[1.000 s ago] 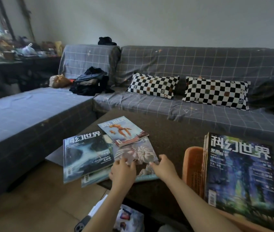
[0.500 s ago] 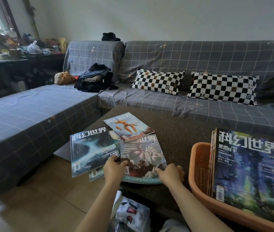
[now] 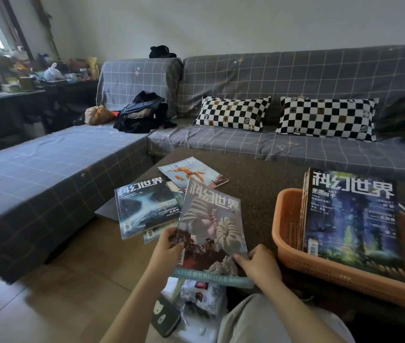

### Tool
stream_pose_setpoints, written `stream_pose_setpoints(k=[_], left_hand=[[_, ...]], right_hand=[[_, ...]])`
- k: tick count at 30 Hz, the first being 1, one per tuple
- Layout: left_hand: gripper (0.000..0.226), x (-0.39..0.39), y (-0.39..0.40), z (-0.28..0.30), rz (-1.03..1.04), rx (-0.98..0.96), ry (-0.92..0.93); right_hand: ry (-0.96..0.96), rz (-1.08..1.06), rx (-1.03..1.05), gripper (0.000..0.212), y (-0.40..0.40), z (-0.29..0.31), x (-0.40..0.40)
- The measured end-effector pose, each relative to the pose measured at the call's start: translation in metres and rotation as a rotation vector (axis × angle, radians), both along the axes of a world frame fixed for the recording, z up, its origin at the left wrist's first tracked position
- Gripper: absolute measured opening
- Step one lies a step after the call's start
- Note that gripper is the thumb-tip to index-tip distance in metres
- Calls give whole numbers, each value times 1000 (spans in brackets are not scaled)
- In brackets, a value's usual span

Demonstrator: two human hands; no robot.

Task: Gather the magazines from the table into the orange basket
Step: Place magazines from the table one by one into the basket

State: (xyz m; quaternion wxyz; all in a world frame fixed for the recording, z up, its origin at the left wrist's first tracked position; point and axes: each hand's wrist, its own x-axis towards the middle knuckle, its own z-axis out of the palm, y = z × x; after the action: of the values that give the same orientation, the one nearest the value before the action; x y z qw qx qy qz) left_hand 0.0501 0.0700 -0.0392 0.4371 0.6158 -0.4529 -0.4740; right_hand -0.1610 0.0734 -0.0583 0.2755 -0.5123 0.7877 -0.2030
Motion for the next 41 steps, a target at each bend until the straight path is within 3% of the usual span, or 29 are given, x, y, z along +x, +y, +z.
stream_pose_setpoints(k=[2,6,8,16,29,32,41], left_hand=[[26,8,12,6,7,-55,103],[29,18,28,28,-40,-155,186],[29,18,31,42,-67,-202,185],[30,-23,25,75,-129,-240,333],[21,-184,-15,77,-327,-219,258],[23,-222,-24,70,-357,-192,229],[29,-277,-38,45,-425,-283,-188]], right_hand=[[-152,21,-67,42,5,1,-3],[-837,66,-94,39,8,15,-4],[-959,103,-211,34,9,25,-6],[-954,118,-533,27,12,68,-46],[-770,-162,-626,31,33,72,-193],[-579,-218,-653,32,39,69,-226],[-63,-270,-529,56,34,54,-267]])
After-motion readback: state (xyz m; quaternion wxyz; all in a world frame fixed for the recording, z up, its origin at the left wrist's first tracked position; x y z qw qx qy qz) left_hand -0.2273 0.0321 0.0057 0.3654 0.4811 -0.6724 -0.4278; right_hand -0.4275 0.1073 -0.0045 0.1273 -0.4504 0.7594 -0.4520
